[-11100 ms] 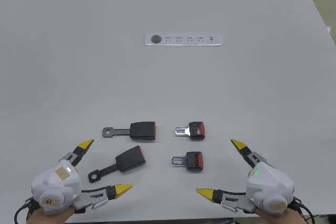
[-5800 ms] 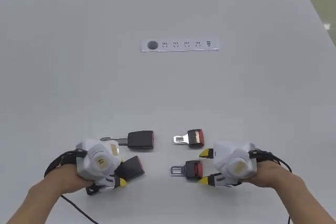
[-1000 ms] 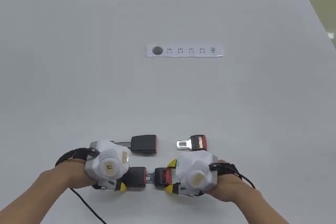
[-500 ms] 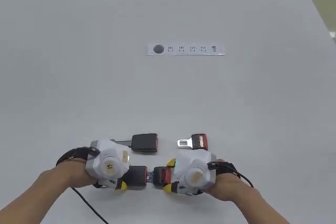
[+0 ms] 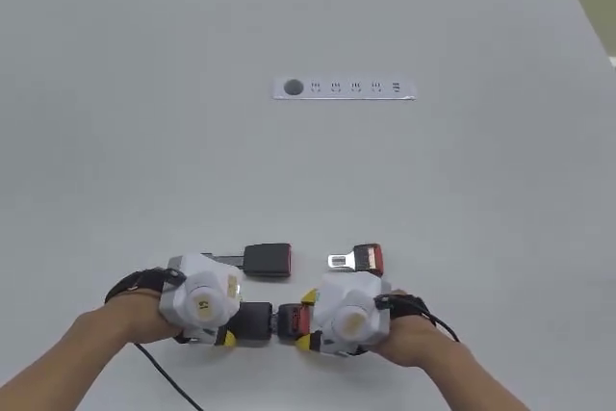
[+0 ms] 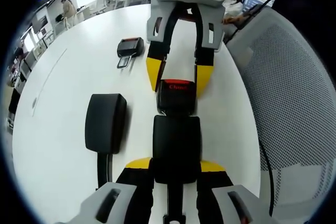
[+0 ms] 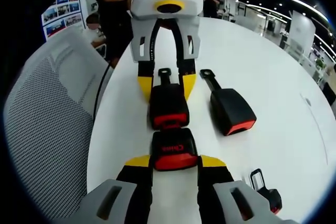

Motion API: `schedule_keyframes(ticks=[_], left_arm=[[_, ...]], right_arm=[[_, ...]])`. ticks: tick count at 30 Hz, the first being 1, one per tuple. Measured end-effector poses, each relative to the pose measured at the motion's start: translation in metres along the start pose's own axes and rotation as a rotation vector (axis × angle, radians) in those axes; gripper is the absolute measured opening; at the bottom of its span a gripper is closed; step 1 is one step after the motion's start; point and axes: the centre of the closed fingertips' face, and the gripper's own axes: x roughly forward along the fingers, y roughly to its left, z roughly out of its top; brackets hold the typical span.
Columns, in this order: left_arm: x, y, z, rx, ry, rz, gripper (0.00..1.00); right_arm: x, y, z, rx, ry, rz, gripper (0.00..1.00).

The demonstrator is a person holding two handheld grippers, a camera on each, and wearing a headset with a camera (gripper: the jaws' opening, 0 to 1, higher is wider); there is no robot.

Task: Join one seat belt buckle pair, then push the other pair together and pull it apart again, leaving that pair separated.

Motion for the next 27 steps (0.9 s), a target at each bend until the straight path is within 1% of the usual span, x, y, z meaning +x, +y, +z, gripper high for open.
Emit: schedule_keyframes(ticks=[3, 4, 5, 6, 9, 11, 12, 13, 14, 16, 17, 18, 19, 20, 21, 22, 23, 25, 27], left_arm=[[0.0, 0.0, 0.002, 0.001, 0.003, 0.003, 0.31], [-0.002, -0.001, 0.001, 0.027, 0.018, 0.002, 0.31], [-0.003, -0.003, 0.002, 0.003, 0.009, 0.005, 0.31], [-0.005, -0.004, 0.002, 0.013, 0.006, 0.004, 0.31], [-0.006, -0.004, 0.004, 0.011, 0.006, 0.005, 0.31], [-0.007, -0.003, 0.003, 0.012, 0.008, 0.007, 0.31], [-0.007, -0.003, 0.003, 0.013, 0.008, 0.006, 0.31], [-0.008, -0.003, 0.003, 0.017, 0.008, 0.005, 0.31], [-0.008, -0.003, 0.004, 0.013, 0.004, 0.005, 0.31], [-0.01, -0.004, 0.005, 0.016, -0.006, 0.003, 0.32], [-0.009, -0.004, 0.004, 0.017, -0.012, 0.001, 0.32], [-0.01, -0.004, 0.003, 0.013, -0.024, -0.004, 0.32], [-0.009, -0.004, 0.004, 0.007, -0.034, -0.004, 0.32], [-0.01, -0.004, 0.004, 0.003, -0.042, -0.004, 0.32], [-0.009, -0.003, 0.002, 0.001, -0.047, -0.004, 0.32], [-0.008, -0.001, 0.0, 0.0, -0.045, -0.003, 0.32], [-0.007, 0.0, 0.002, 0.002, -0.035, 0.0, 0.32], [-0.006, 0.001, 0.002, 0.0, -0.021, -0.003, 0.32], [-0.006, 0.001, 0.001, 0.004, -0.014, -0.002, 0.31]], right_arm=[[0.004, -0.001, 0.0, 0.005, 0.001, -0.002, 0.28], [0.01, 0.0, 0.016, -0.011, -0.066, 0.005, 0.28], [0.005, 0.002, 0.008, -0.008, -0.012, 0.005, 0.28], [0.002, 0.002, 0.008, -0.011, -0.005, 0.005, 0.28], [0.002, 0.0, 0.006, -0.009, -0.005, 0.005, 0.28], [0.0, 0.002, 0.006, -0.019, -0.005, 0.009, 0.28], [0.008, -0.001, -0.001, 0.001, 0.0, 0.002, 0.28], [0.012, -0.002, -0.005, -0.003, -0.001, 0.002, 0.28], [0.005, -0.002, -0.002, -0.001, -0.002, -0.01, 0.28], [0.001, 0.0, -0.002, -0.002, -0.009, -0.017, 0.28], [0.0, 0.0, -0.002, -0.003, -0.014, -0.016, 0.28], [0.005, 0.0, -0.004, -0.005, -0.02, -0.008, 0.28], [0.005, -0.001, -0.005, -0.003, -0.023, -0.006, 0.28], [0.003, 0.001, -0.003, -0.004, -0.026, 0.0, 0.28], [0.003, 0.001, -0.002, -0.005, -0.026, 0.001, 0.28], [0.0, 0.001, 0.0, -0.004, -0.027, -0.002, 0.28], [-0.001, 0.001, 0.0, -0.006, -0.025, -0.003, 0.28], [0.001, -0.001, 0.001, -0.014, 0.0, -0.003, 0.28], [0.001, -0.001, 0.0, -0.01, 0.0, 0.0, 0.28]])
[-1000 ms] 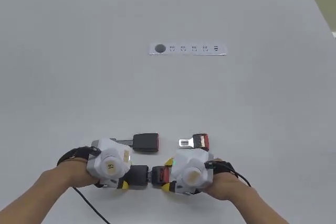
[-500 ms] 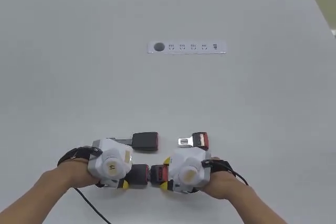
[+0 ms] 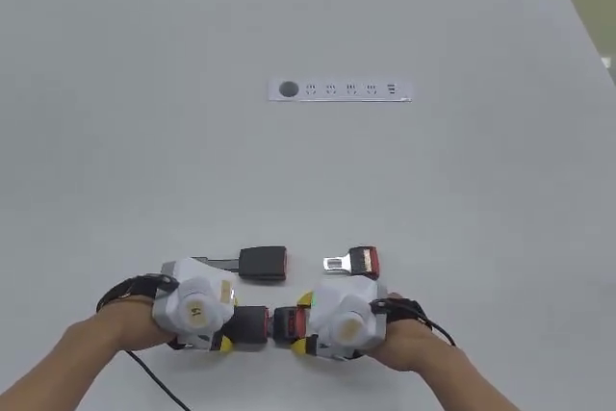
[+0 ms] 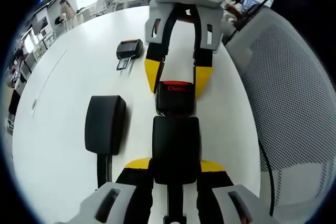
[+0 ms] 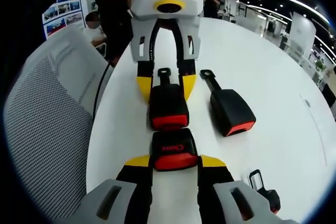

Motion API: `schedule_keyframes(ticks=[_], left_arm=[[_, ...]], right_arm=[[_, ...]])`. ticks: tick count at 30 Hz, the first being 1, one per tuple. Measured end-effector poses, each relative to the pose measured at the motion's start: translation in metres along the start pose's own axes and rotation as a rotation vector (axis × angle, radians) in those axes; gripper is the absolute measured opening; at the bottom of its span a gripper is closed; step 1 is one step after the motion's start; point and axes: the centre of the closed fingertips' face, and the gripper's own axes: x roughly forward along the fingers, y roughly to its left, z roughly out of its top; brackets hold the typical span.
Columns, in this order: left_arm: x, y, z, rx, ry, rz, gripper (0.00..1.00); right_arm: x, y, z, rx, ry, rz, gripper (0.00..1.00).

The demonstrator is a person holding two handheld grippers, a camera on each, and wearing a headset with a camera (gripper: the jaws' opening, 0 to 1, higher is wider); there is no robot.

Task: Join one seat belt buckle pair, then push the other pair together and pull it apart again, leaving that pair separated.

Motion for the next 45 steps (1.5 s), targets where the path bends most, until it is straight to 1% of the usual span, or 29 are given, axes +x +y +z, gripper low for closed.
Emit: schedule_keyframes(ticks=[3, 5, 6, 7, 8, 9, 10, 11, 12, 15, 17, 20, 22, 24, 25, 26, 29, 31, 32, 35, 36, 39, 40, 42, 43, 44, 45], left_arm=[[-0.001, 0.0, 0.001, -0.005, -0.015, -0.004, 0.31], [0.0, -0.001, 0.001, -0.004, -0.013, -0.003, 0.32], [-0.001, -0.001, 0.003, -0.006, -0.009, -0.002, 0.32], [0.0, -0.001, 0.005, -0.005, 0.005, -0.001, 0.32], [-0.001, -0.001, 0.003, 0.018, 0.023, -0.001, 0.32], [-0.001, 0.0, 0.002, 0.024, 0.027, -0.001, 0.32], [-0.001, 0.0, 0.002, 0.02, 0.02, -0.003, 0.32], [-0.001, 0.0, 0.002, 0.002, -0.004, -0.008, 0.31], [-0.001, 0.001, -0.001, -0.007, -0.013, -0.006, 0.31], [0.002, -0.001, 0.0, 0.005, -0.007, 0.0, 0.32], [0.003, -0.003, 0.003, 0.005, -0.006, -0.001, 0.32], [0.004, -0.003, 0.002, 0.033, -0.004, -0.001, 0.33], [0.005, -0.003, 0.004, 0.055, -0.003, 0.009, 0.33], [0.005, -0.003, 0.003, 0.061, -0.001, 0.013, 0.33], [0.005, -0.002, 0.002, 0.059, 0.0, 0.016, 0.34], [0.005, -0.003, 0.004, 0.06, 0.0, 0.019, 0.34], [0.004, -0.004, 0.007, 0.049, -0.002, 0.027, 0.34], [0.002, -0.002, 0.007, 0.026, -0.002, 0.038, 0.36], [0.001, -0.002, 0.008, 0.025, -0.003, 0.041, 0.37], [-0.003, -0.002, 0.012, 0.011, -0.019, 0.041, 0.38], [-0.004, -0.001, 0.011, 0.006, -0.021, 0.044, 0.4], [-0.007, -0.001, 0.013, 0.001, -0.031, 0.054, 0.41], [-0.007, 0.0, 0.011, -0.001, -0.038, 0.054, 0.42], [-0.009, -0.001, 0.015, -0.015, -0.053, 0.055, 0.43], [-0.01, -0.001, 0.017, -0.02, -0.057, 0.057, 0.44], [-0.011, 0.001, 0.015, -0.022, -0.061, 0.062, 0.45], [-0.012, 0.002, 0.015, -0.025, -0.064, 0.065, 0.45]], right_arm=[[0.0, -0.001, -0.002, -0.01, -0.015, 0.003, 0.28], [-0.001, 0.0, 0.0, -0.012, -0.02, 0.003, 0.28], [0.0, 0.0, 0.0, -0.013, -0.015, -0.001, 0.28], [0.0, 0.0, 0.0, -0.009, -0.009, -0.003, 0.28], [0.001, 0.0, 0.001, -0.001, -0.002, -0.003, 0.28], [0.0, 0.0, 0.001, -0.006, -0.001, -0.002, 0.28], [-0.001, 0.0, 0.001, -0.009, -0.006, 0.002, 0.28], [-0.001, -0.001, 0.0, 0.0, -0.02, 0.004, 0.28], [-0.001, -0.001, -0.001, 0.005, -0.031, 0.003, 0.28], [-0.002, 0.001, -0.001, -0.002, -0.052, 0.005, 0.28], [-0.004, 0.003, 0.001, 0.0, -0.05, 0.009, 0.29], [-0.005, 0.003, 0.002, 0.01, -0.041, 0.017, 0.3], [-0.005, 0.003, 0.001, -0.02, -0.04, 0.019, 0.31], [-0.004, 0.004, 0.001, -0.039, -0.044, 0.015, 0.31], [-0.004, 0.003, 0.001, -0.036, -0.043, 0.012, 0.31], [-0.004, 0.003, 0.001, -0.037, -0.046, 0.008, 0.31], [-0.007, 0.004, 0.002, -0.027, -0.051, 0.002, 0.31], [-0.007, 0.002, 0.001, -0.03, -0.047, -0.005, 0.33], [-0.008, 0.002, 0.001, -0.027, -0.048, -0.004, 0.34], [-0.011, 0.001, 0.0, -0.031, -0.046, -0.011, 0.37], [-0.012, 0.0, 0.001, -0.029, -0.048, -0.012, 0.38], [-0.015, -0.002, 0.001, -0.03, -0.052, -0.018, 0.41], [-0.016, -0.002, 0.001, -0.032, -0.05, -0.019, 0.43], [-0.019, -0.005, 0.002, -0.035, -0.055, -0.02, 0.45], [-0.024, -0.005, 0.004, -0.034, -0.06, -0.026, 0.46], [-0.026, -0.006, 0.004, -0.035, -0.062, -0.031, 0.46], [-0.024, -0.009, 0.002, -0.037, -0.066, -0.037, 0.46]])
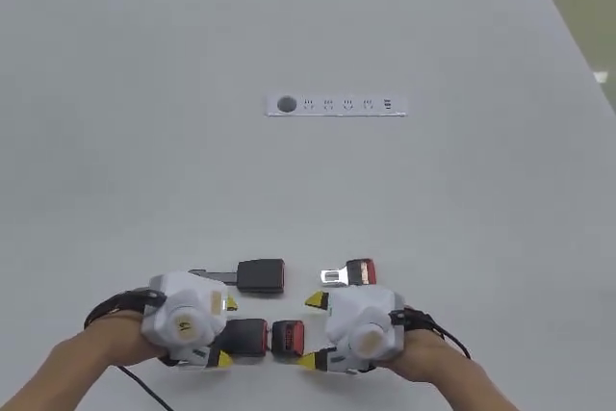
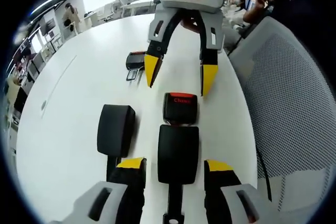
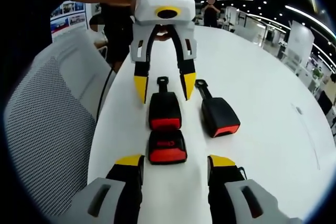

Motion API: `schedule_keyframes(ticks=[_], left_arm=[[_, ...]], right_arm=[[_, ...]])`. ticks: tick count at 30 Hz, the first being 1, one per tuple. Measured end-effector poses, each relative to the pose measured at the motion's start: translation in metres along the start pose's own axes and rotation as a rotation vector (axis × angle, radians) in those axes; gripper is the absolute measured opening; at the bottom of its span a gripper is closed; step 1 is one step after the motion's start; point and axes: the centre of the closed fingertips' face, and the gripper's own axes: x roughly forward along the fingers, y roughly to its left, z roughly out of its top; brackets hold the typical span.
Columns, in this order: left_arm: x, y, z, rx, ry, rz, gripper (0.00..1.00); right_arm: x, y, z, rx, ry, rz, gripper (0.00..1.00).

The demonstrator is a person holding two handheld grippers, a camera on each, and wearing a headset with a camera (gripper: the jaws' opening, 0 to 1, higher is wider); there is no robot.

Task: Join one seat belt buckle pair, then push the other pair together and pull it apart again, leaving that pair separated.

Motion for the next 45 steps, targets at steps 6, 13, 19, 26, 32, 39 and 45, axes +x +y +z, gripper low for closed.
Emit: schedule_keyframes(ticks=[6, 13, 19, 26, 32, 39, 45], left_arm=[[-0.005, 0.006, 0.001, -0.013, -0.005, 0.016, 0.49], [-0.017, 0.023, 0.01, -0.036, -0.027, 0.048, 0.49], [-0.022, 0.041, 0.017, -0.042, -0.039, 0.072, 0.5], [-0.021, 0.059, 0.021, -0.056, -0.052, 0.086, 0.5], [-0.016, 0.068, 0.025, -0.053, -0.047, 0.083, 0.5], [-0.009, 0.075, 0.026, -0.043, -0.027, 0.06, 0.49], [-0.002, 0.077, 0.025, -0.041, -0.009, 0.034, 0.46]], right_arm=[[-0.014, -0.01, 0.003, -0.011, -0.006, -0.023, 0.5], [-0.025, -0.026, 0.003, -0.024, -0.006, -0.046, 0.52], [-0.032, -0.041, -0.004, -0.02, 0.004, -0.066, 0.53], [-0.044, -0.06, -0.013, -0.015, 0.015, -0.088, 0.53], [-0.049, -0.071, -0.021, -0.012, 0.024, -0.094, 0.52], [-0.053, -0.077, -0.027, -0.031, 0.042, -0.083, 0.51], [-0.054, -0.087, -0.037, -0.044, 0.061, -0.075, 0.48]])
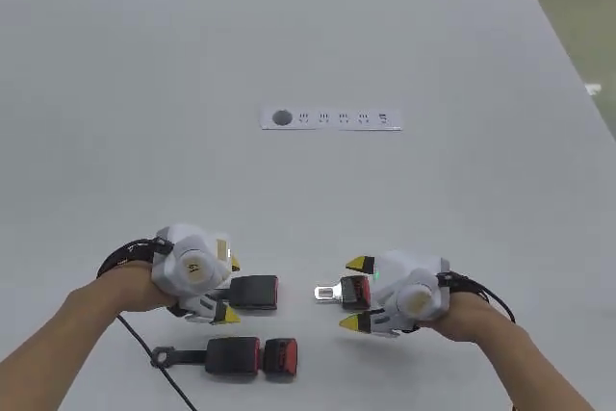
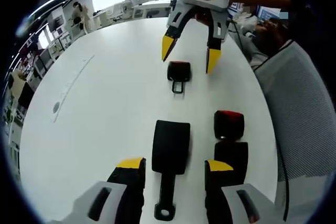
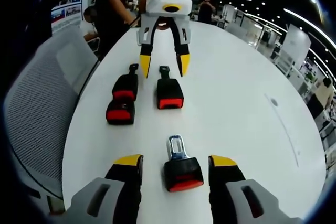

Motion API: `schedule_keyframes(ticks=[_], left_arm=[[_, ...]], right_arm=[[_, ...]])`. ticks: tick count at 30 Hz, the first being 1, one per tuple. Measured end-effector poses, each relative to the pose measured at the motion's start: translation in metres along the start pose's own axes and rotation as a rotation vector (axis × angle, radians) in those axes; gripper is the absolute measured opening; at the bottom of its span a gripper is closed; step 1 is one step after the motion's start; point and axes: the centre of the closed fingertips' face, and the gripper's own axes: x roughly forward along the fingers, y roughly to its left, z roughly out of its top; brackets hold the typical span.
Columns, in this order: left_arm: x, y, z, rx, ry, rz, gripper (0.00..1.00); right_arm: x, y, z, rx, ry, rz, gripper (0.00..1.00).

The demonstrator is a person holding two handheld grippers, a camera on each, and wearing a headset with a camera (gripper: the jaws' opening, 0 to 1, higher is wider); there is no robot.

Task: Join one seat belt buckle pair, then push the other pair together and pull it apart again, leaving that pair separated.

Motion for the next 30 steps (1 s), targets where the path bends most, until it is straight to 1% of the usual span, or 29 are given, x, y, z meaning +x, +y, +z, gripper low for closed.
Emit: schedule_keyframes(ticks=[3, 4, 6, 10, 13, 16, 21, 23, 24, 26, 30], left_arm=[[0.005, 0.002, -0.004, 0.004, 0.018, -0.016, 0.45], [0.008, 0.002, -0.004, 0.006, 0.024, -0.019, 0.44], [0.013, 0.005, -0.008, 0.005, 0.03, -0.027, 0.44], [0.018, 0.006, -0.01, 0.015, 0.052, -0.039, 0.42], [0.017, 0.006, -0.007, 0.018, 0.059, -0.046, 0.41], [0.021, 0.005, -0.008, 0.038, 0.077, -0.055, 0.4], [0.027, 0.005, -0.013, 0.061, 0.099, -0.07, 0.37], [0.027, 0.006, -0.012, 0.067, 0.095, -0.067, 0.35], [0.027, 0.007, -0.012, 0.06, 0.094, -0.065, 0.34], [0.027, 0.004, -0.01, 0.058, 0.092, -0.074, 0.34], [0.029, 0.005, -0.012, 0.06, 0.089, -0.073, 0.34]], right_arm=[[-0.001, -0.002, -0.004, -0.012, 0.004, 0.01, 0.45], [-0.001, -0.003, -0.006, -0.005, 0.01, 0.014, 0.45], [-0.001, -0.004, -0.01, 0.0, 0.02, 0.022, 0.45], [0.001, -0.006, -0.017, 0.008, 0.039, 0.035, 0.44], [0.004, -0.007, -0.023, 0.005, 0.051, 0.045, 0.43], [0.003, -0.006, -0.024, 0.0, 0.066, 0.054, 0.42], [0.002, -0.005, -0.026, -0.009, 0.084, 0.068, 0.39], [0.004, -0.005, -0.029, -0.006, 0.089, 0.076, 0.38], [0.005, -0.006, -0.03, -0.008, 0.092, 0.079, 0.37], [0.009, -0.006, -0.034, -0.01, 0.098, 0.084, 0.36], [0.011, -0.007, -0.036, -0.017, 0.105, 0.081, 0.34]])
